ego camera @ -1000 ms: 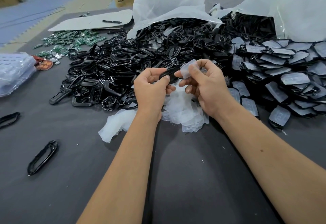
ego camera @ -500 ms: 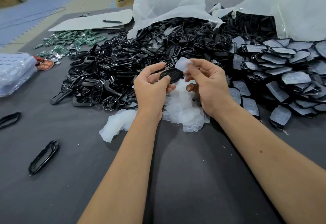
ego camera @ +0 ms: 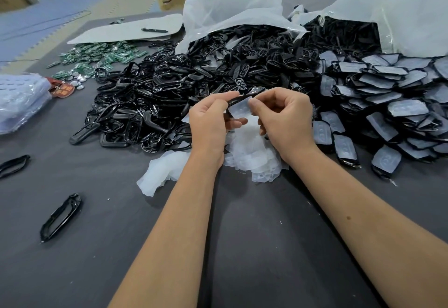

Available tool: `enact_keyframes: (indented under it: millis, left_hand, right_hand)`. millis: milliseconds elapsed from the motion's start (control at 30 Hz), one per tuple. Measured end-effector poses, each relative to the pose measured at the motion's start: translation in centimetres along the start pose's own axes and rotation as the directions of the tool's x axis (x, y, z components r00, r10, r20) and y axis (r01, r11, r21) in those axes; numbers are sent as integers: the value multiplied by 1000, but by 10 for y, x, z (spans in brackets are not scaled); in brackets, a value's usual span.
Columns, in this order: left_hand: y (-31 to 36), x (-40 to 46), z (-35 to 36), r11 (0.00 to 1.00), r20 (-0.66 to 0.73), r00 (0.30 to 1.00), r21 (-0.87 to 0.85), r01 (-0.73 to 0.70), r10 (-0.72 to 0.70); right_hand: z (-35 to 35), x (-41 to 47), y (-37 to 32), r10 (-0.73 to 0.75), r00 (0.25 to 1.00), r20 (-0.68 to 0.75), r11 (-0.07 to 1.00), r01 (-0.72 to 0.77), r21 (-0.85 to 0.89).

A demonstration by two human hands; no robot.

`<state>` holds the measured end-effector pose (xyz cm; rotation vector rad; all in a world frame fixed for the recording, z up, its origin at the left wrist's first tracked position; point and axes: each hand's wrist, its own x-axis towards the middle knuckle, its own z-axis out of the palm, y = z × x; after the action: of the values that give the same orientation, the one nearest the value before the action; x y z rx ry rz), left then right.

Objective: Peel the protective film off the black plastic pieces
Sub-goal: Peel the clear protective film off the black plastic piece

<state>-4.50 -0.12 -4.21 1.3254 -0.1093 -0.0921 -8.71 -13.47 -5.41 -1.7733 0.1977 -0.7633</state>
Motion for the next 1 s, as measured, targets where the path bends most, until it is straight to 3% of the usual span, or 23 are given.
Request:
enact_keyframes:
  millis: [333,667,1000]
  left_hand:
    - [0,-3,7,998,25,1000,-66,21,-19]
    - [-2,-6,7,996,47,997,54,-64,61]
    - [-3,-4,5,998,70,996,21,-58,56]
  right_hand:
    - [-1,-3,-6,-26,990,-140,993,9,-121]
    - [0,-2,-6,-58,987,-153,985,32,-169]
    - [0,1,-2,-42,987,-157,990,20,-136]
